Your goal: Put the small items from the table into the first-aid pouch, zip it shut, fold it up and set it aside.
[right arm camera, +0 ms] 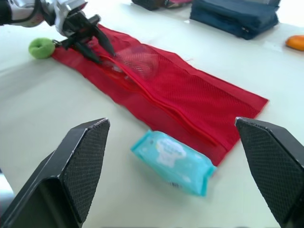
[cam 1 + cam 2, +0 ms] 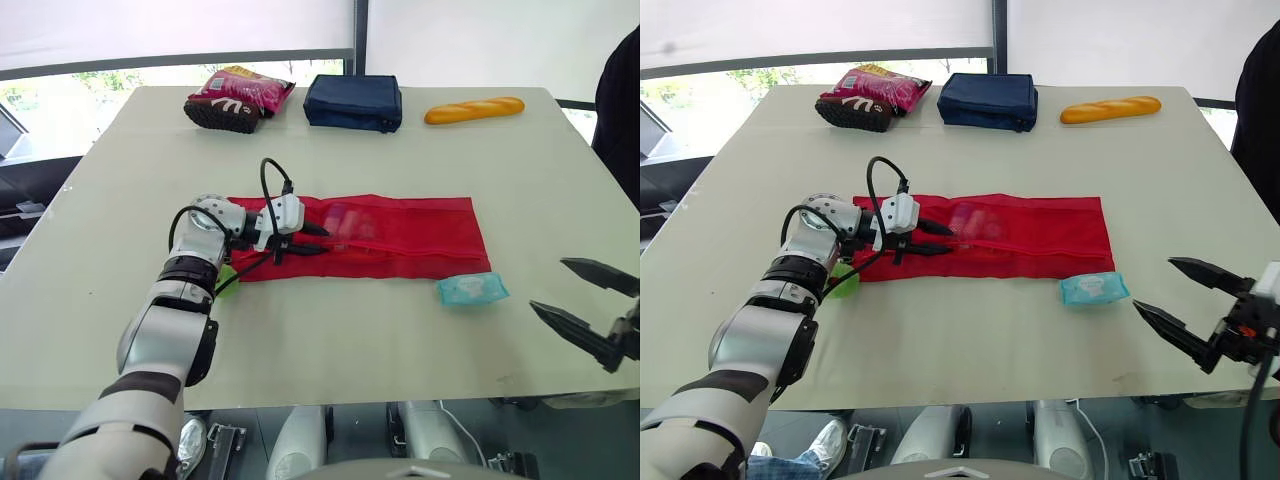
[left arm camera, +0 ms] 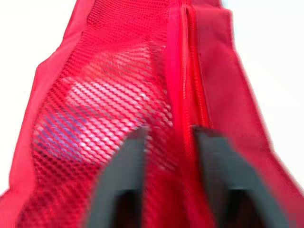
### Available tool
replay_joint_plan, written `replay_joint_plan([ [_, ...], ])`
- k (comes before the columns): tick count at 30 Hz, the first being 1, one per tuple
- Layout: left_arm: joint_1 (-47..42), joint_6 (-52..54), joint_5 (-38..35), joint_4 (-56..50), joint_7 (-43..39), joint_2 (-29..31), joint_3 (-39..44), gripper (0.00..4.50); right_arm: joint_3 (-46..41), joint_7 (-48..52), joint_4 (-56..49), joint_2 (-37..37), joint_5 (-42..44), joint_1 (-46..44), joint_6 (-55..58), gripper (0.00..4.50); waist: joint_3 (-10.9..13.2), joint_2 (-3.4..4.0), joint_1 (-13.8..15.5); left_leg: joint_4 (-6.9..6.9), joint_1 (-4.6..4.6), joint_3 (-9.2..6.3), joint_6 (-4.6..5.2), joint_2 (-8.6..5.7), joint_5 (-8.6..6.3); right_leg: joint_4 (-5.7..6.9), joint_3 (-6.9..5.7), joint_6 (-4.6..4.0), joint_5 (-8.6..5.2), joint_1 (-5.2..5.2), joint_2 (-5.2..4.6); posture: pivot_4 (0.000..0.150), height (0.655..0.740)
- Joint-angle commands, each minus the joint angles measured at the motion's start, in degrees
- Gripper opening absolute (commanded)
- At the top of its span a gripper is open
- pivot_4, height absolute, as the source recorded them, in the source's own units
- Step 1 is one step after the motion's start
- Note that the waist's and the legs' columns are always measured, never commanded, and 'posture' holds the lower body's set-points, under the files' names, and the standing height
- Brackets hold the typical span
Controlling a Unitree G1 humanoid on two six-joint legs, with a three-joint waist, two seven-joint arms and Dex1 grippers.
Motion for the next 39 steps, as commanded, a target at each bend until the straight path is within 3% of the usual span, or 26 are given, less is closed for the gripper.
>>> replay_joint_plan([
  [1, -0.4, 5.2, -4.1, -6.8, -4.7, 1.6, 1.4, 3.69, -2.4, -0.8, -2.2, -0.6, 2.5, 0.7, -1.6, 4.50, 0.0, 0.00, 0.0, 0.01, 0.00, 0.00, 0.00, 0.00, 0.00, 0.01, -0.01, 0.00, 0.00, 0.01, 0.00, 0.150, 0.7400],
  [3, -0.5, 6.2, -4.2, -10.7, -4.3, 1.2, 0.9, 4.43, -2.7, -2.0, -3.2, -0.2, 3.2, 1.1, -1.5, 4.50, 0.0, 0.00, 0.1, 0.01, -0.01, -0.01, 0.00, 0.01, 0.00, 0.01, -0.02, 0.00, 0.00, 0.00, 0.01, 0.150, 0.7400],
  [6, 0.0, 5.6, -3.5, -15.4, -2.4, -0.2, -0.6, 4.43, -3.0, -4.0, -4.5, -0.1, 3.8, 1.6, -1.6, 4.50, 0.0, 0.01, 0.7, 0.00, 0.00, -0.04, 0.00, 0.02, 0.00, 0.00, 0.02, -0.02, 0.01, 0.00, 0.00, 0.150, 0.7400],
  [12, -2.0, 8.7, -1.8, -17.6, 5.7, -8.6, -2.1, 4.43, -2.2, -9.9, -7.1, 0.1, 3.6, 0.9, -1.8, 4.50, 0.0, 0.00, 1.4, 0.08, -0.01, -0.06, 0.00, -0.10, 0.00, -0.07, 0.03, 0.00, 0.00, 0.17, -0.02, 0.150, 0.7400],
  [21, -6.8, 2.5, 4.9, -3.7, 16.0, -18.9, -5.8, 4.43, -1.0, -16.9, -11.7, 2.7, 0.6, 5.1, -2.5, 4.50, 0.0, -0.01, 1.0, 0.04, -0.02, -0.09, 0.00, -0.11, 0.00, -0.12, 0.06, 0.02, -0.02, 0.19, 0.04, 0.150, 0.7400],
  [33, -11.8, -3.8, 13.2, 8.4, 25.7, -25.9, -8.9, 4.43, 0.3, -20.9, -14.7, 4.3, 1.1, 7.8, -3.3, 4.50, 0.0, -0.02, 1.1, 0.01, -0.04, -0.08, 0.01, -0.11, 0.00, -0.20, 0.11, 0.04, -0.03, 0.19, 0.09, 0.150, 0.7400],
  [36, -11.5, -4.2, 14.9, 9.1, 28.1, -26.7, -9.7, 3.76, 0.4, -20.6, -14.3, 4.5, 1.0, 8.3, -4.1, 4.50, 0.0, -0.02, 1.1, 0.01, -0.05, -0.08, 0.01, -0.11, -0.01, -0.22, 0.11, 0.05, -0.03, 0.19, 0.08, 0.150, 0.7400],
  [39, -11.1, -4.3, 16.2, 9.4, 29.7, -27.4, -10.3, 2.37, 0.8, -20.2, -13.8, 4.6, 0.7, 8.6, -4.8, 4.50, 0.0, -0.02, 1.1, 0.00, -0.04, -0.08, 0.01, -0.11, -0.01, -0.21, 0.12, 0.05, -0.03, 0.19, 0.09, 0.150, 0.7400],
])
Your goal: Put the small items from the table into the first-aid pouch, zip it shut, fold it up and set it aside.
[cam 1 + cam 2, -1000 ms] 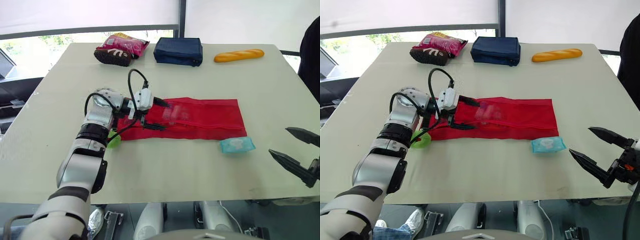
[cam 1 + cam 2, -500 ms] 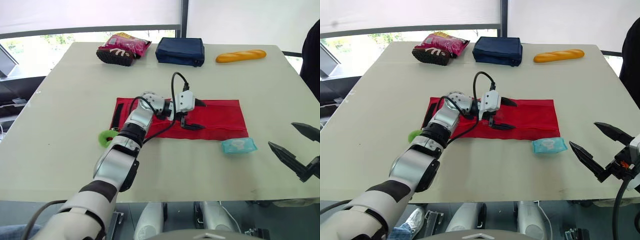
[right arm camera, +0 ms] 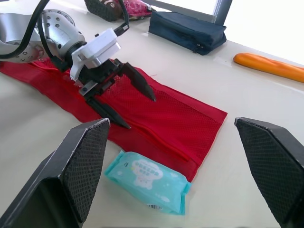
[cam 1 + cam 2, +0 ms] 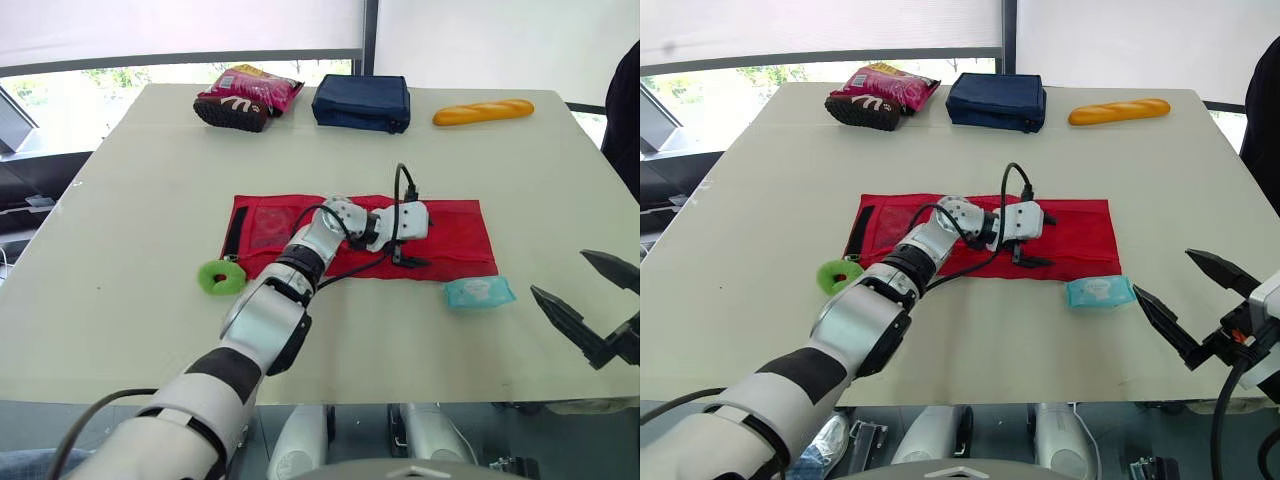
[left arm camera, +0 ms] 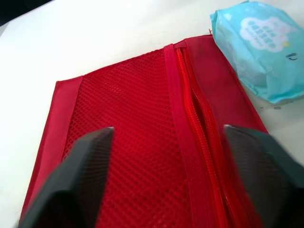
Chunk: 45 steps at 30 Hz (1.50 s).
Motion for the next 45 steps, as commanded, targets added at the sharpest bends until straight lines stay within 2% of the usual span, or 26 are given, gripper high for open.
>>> replay_joint_plan([
  [1, -0.5, -1.2, 1.2, -0.1, 2.5, -1.1, -0.4, 1.89, -0.1, 0.2, -0.4, 0.2, -0.1, 0.2, -2.3, 4.50, 0.0, 0.00, 0.0, 0.00, 0.01, 0.00, 0.00, 0.00, 0.00, 0.01, 0.00, 0.00, 0.00, 0.00, 0.00, 0.150, 0.7400],
  [5, -0.5, -0.3, 2.3, 0.5, 5.3, -1.8, -0.4, 0.09, 0.6, 0.8, 0.1, 0.2, -0.6, 0.6, -3.2, 4.50, 0.0, 0.00, 0.0, 0.00, 0.00, 0.00, 0.00, 0.00, 0.00, 0.01, 0.00, 0.01, 0.00, 0.00, 0.00, 0.150, 0.7400],
  [11, 0.3, -0.2, 1.5, 0.2, 3.7, -2.2, 0.2, 0.03, 1.8, 0.2, -0.1, 0.1, -1.2, 0.4, -3.6, 4.50, 0.0, 0.00, 0.0, 0.00, 0.00, -0.01, 0.00, 0.00, 0.00, 0.00, -0.01, 0.00, 0.00, 0.00, 0.00, 0.150, 0.7400],
  [16, 0.0, 3.1, -2.6, -0.6, 0.3, -2.3, 3.7, 0.03, 4.8, -1.3, -1.4, -0.1, -0.8, -0.7, -2.7, 4.50, 0.0, 0.00, 0.0, 0.00, 0.01, 0.00, 0.00, 0.00, 0.00, 0.01, 0.00, 0.00, 0.00, 0.00, 0.00, 0.150, 0.7400],
  [21, 0.2, 6.2, -5.4, -1.6, -3.4, -0.4, 6.5, 0.03, 10.1, -1.8, -0.6, -1.0, -6.0, -0.2, -2.6, 4.50, 0.0, 0.00, 0.0, 0.00, 0.00, -0.02, 0.00, 0.01, 0.00, 0.01, -0.02, 0.00, -0.01, 0.00, 0.02, 0.150, 0.7400],
  [27, 1.7, 8.4, -8.4, -4.9, -7.9, 0.6, 8.1, 0.03, 12.0, -1.1, 1.3, -2.2, -7.7, -2.7, -2.7, 4.50, 0.0, 0.00, 0.0, 0.00, 0.00, -0.02, 0.00, 0.01, 0.00, 0.00, -0.02, -0.01, 0.00, 0.00, 0.01, 0.150, 0.7400],
  [29, 2.3, 9.3, -9.0, -6.8, -9.4, 0.1, 7.9, 0.53, 12.2, -1.1, 1.8, -2.5, -7.8, -3.4, -2.7, 4.50, 0.0, 0.01, 0.1, 0.01, 0.00, -0.01, 0.00, 0.00, 0.00, 0.01, -0.02, -0.01, 0.00, 0.00, 0.00, 0.150, 0.7400],
  [31, 3.1, 10.6, -8.8, -8.8, -8.8, -0.8, 7.3, 1.22, 12.4, -1.2, 1.9, -2.5, -7.9, -3.9, -2.6, 4.50, 0.0, 0.01, 0.2, 0.01, -0.01, -0.05, 0.00, 0.00, 0.00, 0.00, -0.05, -0.01, 0.00, 0.00, 0.00, 0.150, 0.7400],
  [32, 3.5, 10.8, -8.5, -9.7, -8.2, -1.2, 6.9, 1.79, 12.4, -1.2, 1.8, -2.5, -7.9, -4.0, -2.5, 4.50, 0.0, 0.01, 0.2, 0.01, -0.02, -0.07, 0.00, 0.00, 0.00, 0.00, -0.06, -0.01, 0.00, 0.00, 0.00, 0.150, 0.7400],
  [33, 3.7, 10.7, -7.7, -10.2, -6.4, -1.6, 6.5, 2.10, 12.5, -1.3, 1.5, -2.4, -7.7, -4.1, -2.4, 4.50, 0.0, 0.01, 0.2, 0.01, -0.02, -0.06, 0.00, 0.00, 0.00, 0.00, -0.06, -0.02, 0.00, 0.00, 0.00, 0.150, 0.7400],
  [34, 3.9, 10.5, -7.0, -10.6, -5.1, -1.9, 6.0, 2.75, 12.4, -1.3, 1.3, -2.3, -7.5, -4.1, -2.4, 4.50, 0.0, 0.01, 0.2, 0.01, -0.02, -0.06, 0.00, 0.00, 0.00, -0.01, -0.05, -0.02, 0.00, 0.01, 0.00, 0.150, 0.7400],
  [36, 4.4, 9.7, -5.1, -10.6, -3.2, -2.1, 4.4, 3.29, 12.1, -1.3, 0.8, -2.0, -7.0, -3.9, -2.4, 4.50, 0.0, 0.00, 0.2, 0.01, -0.03, -0.06, 0.00, -0.01, 0.00, -0.01, -0.04, -0.02, 0.00, 0.00, 0.00, 0.150, 0.7400],
  [45, 4.1, 11.5, -2.0, -7.1, 5.1, -5.7, 1.9, 3.29, 10.5, -2.5, 0.0, -1.6, -6.3, -2.4, -2.5, 4.50, 0.0, 0.00, 0.1, 0.02, 0.01, -0.04, 0.00, 0.00, 0.00, 0.04, -0.01, 0.00, 0.00, 0.01, 0.01, 0.150, 0.7400],
])
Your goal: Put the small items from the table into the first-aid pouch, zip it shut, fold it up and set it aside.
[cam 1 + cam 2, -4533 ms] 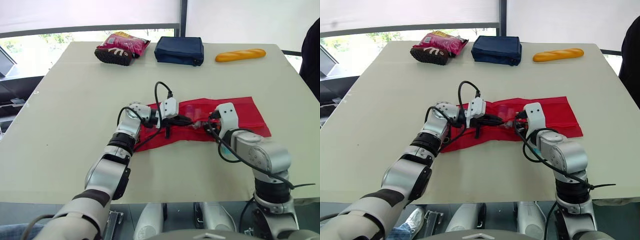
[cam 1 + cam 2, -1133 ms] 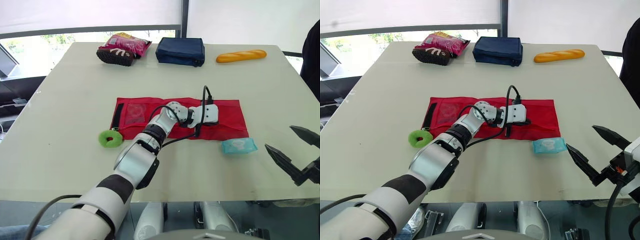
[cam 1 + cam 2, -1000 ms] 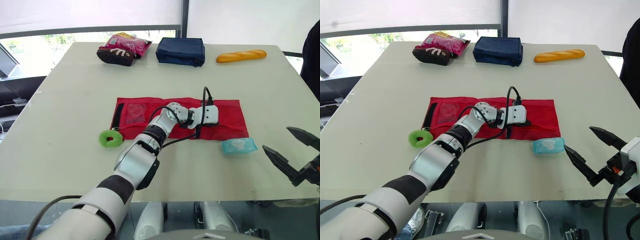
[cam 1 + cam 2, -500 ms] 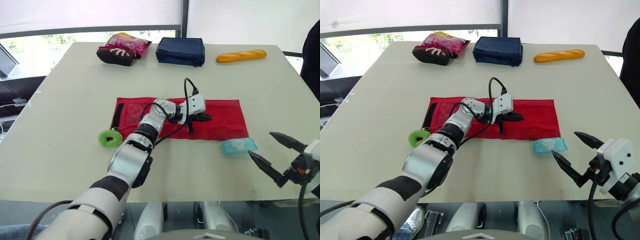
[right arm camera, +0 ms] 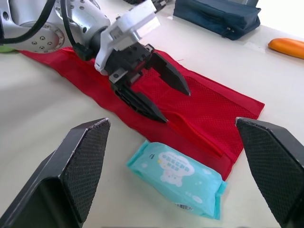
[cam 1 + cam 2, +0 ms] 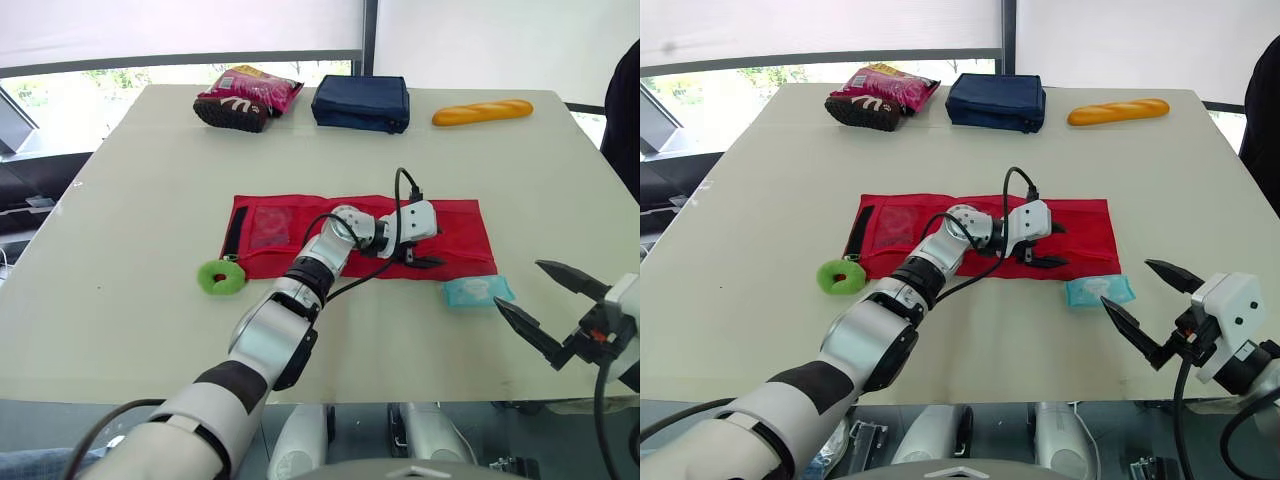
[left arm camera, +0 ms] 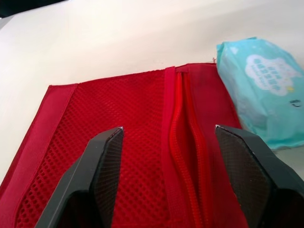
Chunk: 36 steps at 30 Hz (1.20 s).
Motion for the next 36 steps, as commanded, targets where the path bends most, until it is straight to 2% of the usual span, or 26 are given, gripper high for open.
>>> replay_joint_plan([
  [1, -0.6, 1.1, 0.5, 0.7, 3.3, -1.7, -0.3, 3.29, -2.7, -0.8, -2.0, 0.2, 0.7, 0.4, -0.5, 4.50, 0.0, 0.00, 0.0, 0.00, 0.00, 0.01, 0.00, 0.00, 0.00, 0.00, 0.01, 0.00, 0.00, 0.00, 0.00, 0.150, 0.7400],
  [5, -1.4, 1.8, 1.8, 2.8, 6.1, -2.6, -0.7, 3.29, -3.5, -0.9, -2.1, 0.3, 1.1, 1.1, -0.8, 4.50, 0.0, 0.00, 0.0, 0.00, -0.01, 0.01, 0.00, -0.01, 0.00, -0.03, 0.01, 0.00, 0.00, 0.00, -0.01, 0.150, 0.7400],
  [6, -1.6, 2.1, 2.0, 3.2, 6.5, -2.7, -0.7, 2.78, -3.6, -0.9, -2.1, 0.3, 1.1, 1.3, -0.9, 4.50, 0.0, 0.00, 0.0, -0.01, -0.01, 0.00, 0.00, 0.00, 0.00, -0.02, 0.00, 0.00, 0.00, 0.00, 0.00, 0.150, 0.7400],
  [7, -1.7, 2.2, 2.1, 3.6, 6.9, -2.7, -0.7, 2.52, -3.7, -0.9, -2.1, 0.3, 1.0, 1.3, -0.9, 4.50, 0.0, 0.00, 0.0, -0.01, 0.00, 0.01, 0.00, 0.00, 0.00, -0.02, 0.00, 0.00, 0.00, 0.00, 0.00, 0.150, 0.7400],
  [9, -1.9, 2.0, 2.2, 4.1, 7.1, -2.6, -0.7, 1.55, -3.8, -1.0, -2.1, 0.4, 1.0, 1.4, -0.9, 4.50, 0.0, 0.00, 0.0, -0.01, 0.01, 0.01, 0.00, 0.00, 0.00, -0.01, 0.00, 0.00, 0.00, 0.00, 0.00, 0.150, 0.7400],
  [10, -2.0, 2.0, 1.8, 4.1, 6.9, -2.4, -0.3, 1.21, -3.8, -1.0, -2.2, 0.4, 1.0, 1.5, -0.9, 4.50, 0.0, 0.00, 0.0, -0.01, 0.02, 0.01, 0.00, 0.00, 0.00, -0.01, 0.01, 0.00, 0.00, 0.00, 0.00, 0.150, 0.7400],
  [12, -2.2, 1.7, 1.1, 3.9, 6.1, -2.0, 0.3, 0.24, -3.7, -1.1, -2.1, 0.3, 0.9, 1.5, -0.9, 4.50, 0.0, 0.00, -0.1, -0.01, 0.02, 0.01, 0.00, 0.00, 0.00, 0.00, 0.01, 0.00, 0.00, 0.00, 0.00, 0.150, 0.7400],
  [13, -2.3, 1.6, 0.9, 3.7, 5.8, -1.8, 0.4, 0.06, -3.7, -1.1, -2.1, 0.3, 0.9, 1.5, -0.9, 4.50, 0.0, 0.00, -0.1, 0.00, 0.02, 0.02, 0.00, 0.00, 0.00, 0.00, 0.01, 0.00, 0.00, 0.00, 0.00, 0.150, 0.7400],
  [19, -2.1, 2.1, -0.8, 1.2, 2.8, 1.0, 2.1, 0.06, -0.1, 1.1, -0.1, -2.9, -2.8, 0.4, -0.7, 4.50, 0.0, 0.00, -0.3, -0.01, 0.02, 0.02, 0.00, 0.00, 0.00, 0.00, 0.02, 0.00, 0.00, 0.00, 0.01, 0.150, 0.7400],
  [26, 0.3, 3.9, -2.2, -3.8, -0.4, 4.6, 2.5, 0.06, 4.5, 17.2, 12.9, -15.1, -7.2, -6.6, -5.5, 4.50, 0.0, 0.00, -0.3, 0.00, 0.09, 0.15, 0.00, 0.01, 0.00, 0.01, 0.14, 0.01, 0.01, 0.00, 0.02, 0.150, 0.7400],
  [30, 0.9, 4.7, -2.2, -4.8, 0.2, 5.1, 2.5, 0.06, 11.3, 25.3, 22.4, -20.2, -11.1, -15.6, -11.2, 4.50, 0.0, -0.01, -0.2, 0.00, 0.06, 0.06, 0.00, 0.01, 0.00, -0.02, 0.05, 0.00, 0.01, 0.02, 0.03, 0.150, 0.7400],
  [33, 1.1, 5.2, -2.1, -5.3, 1.0, 4.8, 2.6, 0.06, 20.8, 33.3, 32.5, -22.6, -16.1, -27.6, -17.3, 4.50, 0.0, -0.01, -0.6, -0.01, 0.08, 0.11, 0.00, 0.01, 0.00, -0.03, 0.09, -0.05, 0.03, 0.00, 0.03, 0.150, 0.7400],
  [36, 1.2, 5.6, -2.0, -5.7, 1.7, 4.4, 2.6, 0.06, 29.2, 39.2, 42.2, -21.4, -21.3, -40.1, -23.1, 4.50, 0.0, 0.00, -0.5, 0.01, 0.11, 0.14, 0.00, 0.01, 0.00, -0.02, 0.10, -0.02, 0.02, 0.01, 0.01, 0.150, 0.7400],
])
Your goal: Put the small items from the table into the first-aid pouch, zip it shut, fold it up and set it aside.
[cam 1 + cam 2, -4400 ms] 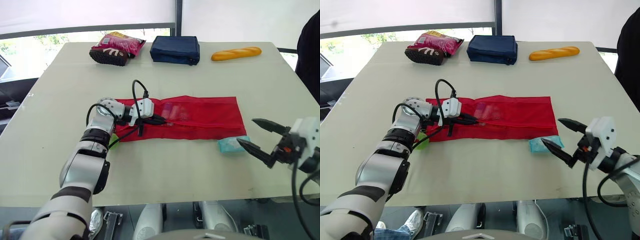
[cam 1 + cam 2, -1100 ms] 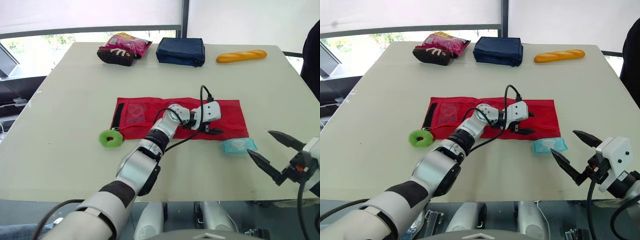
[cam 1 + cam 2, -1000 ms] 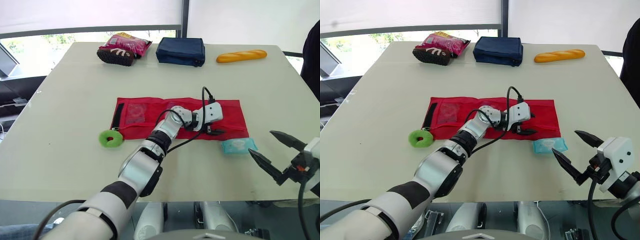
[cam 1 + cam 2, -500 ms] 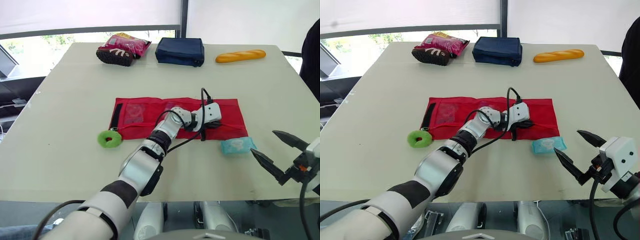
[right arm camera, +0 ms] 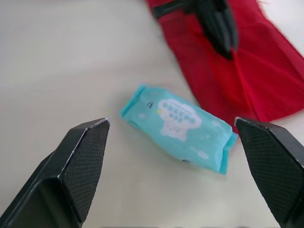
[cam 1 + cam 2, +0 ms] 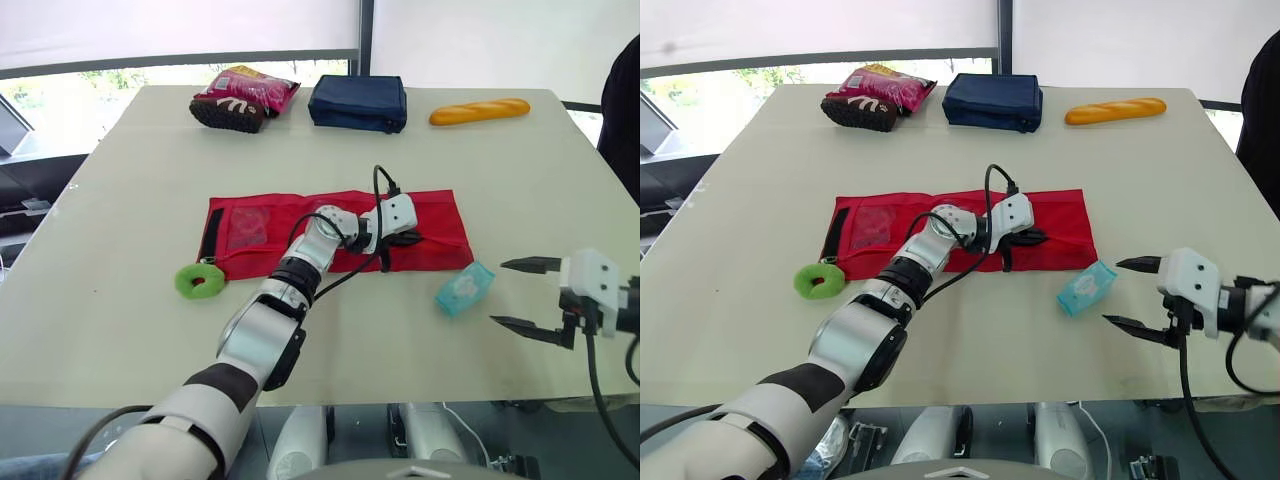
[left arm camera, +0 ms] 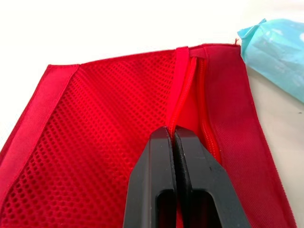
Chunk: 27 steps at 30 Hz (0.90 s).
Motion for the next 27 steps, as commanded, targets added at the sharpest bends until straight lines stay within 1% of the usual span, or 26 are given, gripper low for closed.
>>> replay_joint_plan([
  [1, -0.6, 0.1, -0.9, -2.6, 0.9, -0.6, 0.3, 0.06, 7.1, 6.7, 8.9, 0.8, -5.2, -9.6, -7.5, 4.50, 0.0, 0.00, 0.1, 0.00, 0.00, -0.03, 0.00, 0.00, 0.00, 0.02, -0.01, 0.00, 0.00, -0.01, 0.00, 0.150, 0.7400],
  [4, 0.0, 0.5, -0.8, -3.5, 1.2, -1.0, 0.1, 0.06, 13.1, 11.4, 18.4, 2.6, -10.1, -18.0, -13.7, 4.50, 0.0, 0.03, 0.4, -0.02, -0.04, -0.13, -0.01, 0.01, 0.00, 0.04, -0.11, -0.22, 0.12, -0.02, 0.01, 0.150, 0.7400],
  [6, 0.5, 0.9, -0.8, -4.5, 1.3, -1.3, -0.1, 0.06, 16.3, 14.3, 24.1, 3.3, -13.0, -22.0, -18.2, 4.50, 0.0, 0.04, 0.4, -0.01, -0.07, -0.09, -0.01, 0.00, 0.01, 0.01, -0.11, -0.23, 0.13, -0.03, -0.03, 0.150, 0.7400],
  [12, 2.4, 2.3, -1.0, -7.5, 1.0, -1.4, -0.5, 0.06, 21.7, 18.8, 36.8, 5.9, -19.1, -31.2, -29.4, 4.50, 0.0, 0.07, 0.3, -0.02, -0.10, -0.02, -0.02, -0.08, 0.01, -0.04, -0.08, -0.23, 0.13, -0.06, -0.18, 0.150, 0.7400],
  [15, 2.9, 2.8, -1.0, -8.4, 1.1, -1.4, -0.6, 0.06, 22.9, 20.2, 39.7, 7.6, -19.9, -33.6, -30.7, 4.50, 0.0, 0.07, 0.3, -0.03, -0.08, -0.06, -0.02, -0.07, 0.01, 0.00, -0.11, -0.23, 0.14, -0.06, -0.16, 0.150, 0.7400],
  [19, 2.9, 3.3, -1.2, -8.9, 1.3, -1.5, -0.5, 0.06, 23.2, 22.4, 37.5, 7.5, -19.1, -32.2, -26.3, 4.50, 0.0, 0.07, 0.4, -0.02, -0.07, -0.08, -0.03, -0.07, 0.01, 0.07, -0.12, -0.24, 0.14, -0.06, -0.17, 0.150, 0.7400],
  [20, 2.8, 3.3, -1.2, -8.9, 1.3, -1.5, -0.5, 0.00, 22.7, 22.2, 35.5, 7.2, -18.4, -31.2, -23.5, 4.10, 0.0, 0.07, 0.4, -0.02, -0.08, -0.08, -0.03, -0.08, 0.01, 0.07, -0.12, -0.24, 0.14, -0.06, -0.17, 0.150, 0.7400],
  [22, 2.9, 3.4, -1.2, -9.0, 1.3, -1.5, -0.5, 0.00, 21.6, 21.7, 32.0, 6.6, -17.2, -29.6, -19.2, 3.65, 0.0, 0.08, 0.4, -0.01, -0.08, -0.08, -0.02, -0.08, 0.01, 0.07, -0.12, -0.24, 0.14, -0.06, -0.18, 0.150, 0.7400],
  [23, 2.9, 3.4, -1.2, -9.1, 1.3, -1.5, -0.5, 0.00, 21.0, 21.5, 29.7, 5.9, -16.7, -28.5, -16.7, 3.35, 0.0, 0.08, 0.4, -0.01, -0.08, -0.11, -0.02, -0.08, 0.01, 0.07, -0.13, -0.25, 0.14, -0.05, -0.18, 0.150, 0.7400],
  [24, 2.9, 3.5, -1.3, -9.1, 1.2, -1.5, -0.5, 0.00, 20.4, 21.2, 27.6, 5.1, -16.3, -27.5, -14.5, 3.02, 0.0, 0.08, 0.4, -0.02, -0.10, -0.15, -0.02, -0.08, 0.01, 0.06, -0.15, -0.25, 0.14, -0.06, -0.18, 0.150, 0.7400],
  [25, 3.0, 3.5, -1.3, -9.2, 1.2, -1.6, -0.5, 0.00, 19.5, 20.8, 25.3, 4.2, -15.7, -26.2, -12.5, 2.50, 0.0, 0.11, 0.5, -0.02, -0.10, -0.20, -0.02, -0.08, 0.01, 0.07, -0.15, -0.25, 0.14, -0.06, -0.18, 0.150, 0.7400],
  [27, 3.0, 3.6, -1.4, -9.3, 1.0, -1.7, -0.6, 0.00, 17.5, 19.3, 20.3, 2.4, -14.0, -23.3, -8.0, 1.94, 0.0, 0.12, 0.5, -0.01, -0.09, -0.30, -0.02, -0.09, 0.01, 0.07, -0.13, -0.25, 0.14, -0.06, -0.20, 0.150, 0.7400],
])
